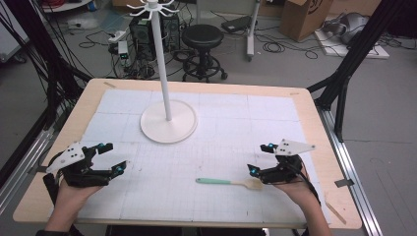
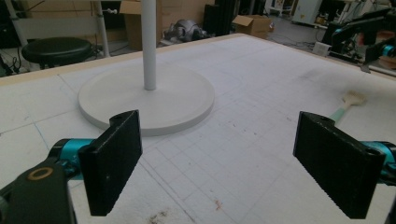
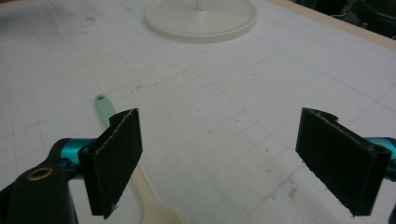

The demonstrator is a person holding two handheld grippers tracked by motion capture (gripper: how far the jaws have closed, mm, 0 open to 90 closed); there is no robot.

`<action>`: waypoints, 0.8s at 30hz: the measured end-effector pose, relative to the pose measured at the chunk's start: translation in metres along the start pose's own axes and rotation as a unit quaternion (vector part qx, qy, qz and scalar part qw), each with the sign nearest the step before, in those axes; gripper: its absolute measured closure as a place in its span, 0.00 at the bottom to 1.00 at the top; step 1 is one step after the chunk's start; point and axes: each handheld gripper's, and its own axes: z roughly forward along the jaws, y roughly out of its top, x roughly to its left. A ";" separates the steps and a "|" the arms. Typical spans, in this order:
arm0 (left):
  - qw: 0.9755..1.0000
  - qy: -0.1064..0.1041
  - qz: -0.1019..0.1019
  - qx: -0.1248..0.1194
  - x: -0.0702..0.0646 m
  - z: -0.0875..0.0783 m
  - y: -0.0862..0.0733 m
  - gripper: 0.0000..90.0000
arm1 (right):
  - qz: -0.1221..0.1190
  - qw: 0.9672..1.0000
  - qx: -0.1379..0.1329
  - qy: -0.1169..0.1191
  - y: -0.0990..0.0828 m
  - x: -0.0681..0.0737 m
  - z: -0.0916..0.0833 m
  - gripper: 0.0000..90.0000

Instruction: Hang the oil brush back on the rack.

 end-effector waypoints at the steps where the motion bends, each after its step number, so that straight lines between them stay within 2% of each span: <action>1: 1.000 -0.001 0.001 0.000 0.000 0.000 0.000 0.18 | -0.004 1.000 0.010 0.006 0.001 0.003 0.006 0.15; 3: 1.000 -0.002 0.000 0.000 -0.001 0.000 -0.001 0.18 | -0.021 0.999 0.029 0.027 0.002 0.009 0.020 0.15; 6: 1.000 -0.004 0.006 0.003 -0.003 -0.001 0.000 0.18 | -0.029 0.998 0.039 0.039 0.002 0.013 0.028 0.15; 7: 1.000 -0.004 0.005 0.001 -0.003 -0.002 0.000 0.18 | -0.036 0.997 0.052 0.050 0.002 0.017 0.034 0.15; 8: 1.000 -0.004 0.005 0.001 -0.003 -0.002 0.000 0.18 | -0.036 0.997 0.052 0.050 0.002 0.017 0.034 0.15; 9: 1.000 -0.002 0.003 0.002 -0.003 -0.002 0.000 0.18 | -0.044 0.995 0.065 0.063 0.001 0.019 0.039 0.15; 13: 1.000 -0.002 0.002 0.006 -0.002 -0.002 -0.001 0.18 | -0.056 0.993 0.075 0.072 -0.001 0.022 0.044 0.15; 17: 1.000 -0.004 0.002 0.010 -0.002 0.000 -0.002 0.18 | -0.069 0.988 0.102 0.091 -0.003 0.028 0.052 0.16; 18: 1.000 -0.004 0.002 0.010 -0.002 0.000 -0.002 0.18 | -0.069 0.988 0.102 0.091 -0.003 0.028 0.052 0.16; 19: 1.000 -0.004 0.001 0.009 -0.002 0.001 -0.002 0.18 | -0.076 0.986 0.110 0.100 -0.004 0.030 0.055 0.17; 20: 1.000 -0.005 0.001 0.009 -0.002 0.001 -0.002 0.18 | -0.076 0.986 0.110 0.100 -0.004 0.030 0.055 0.17; 23: 1.000 -0.009 -0.002 0.007 -0.002 0.002 -0.002 0.18 | -0.083 0.982 0.125 0.112 -0.005 0.032 0.058 0.20; 24: 1.000 -0.009 -0.002 0.007 -0.002 0.002 -0.002 0.18 | -0.083 0.982 0.125 0.112 -0.005 0.032 0.058 0.20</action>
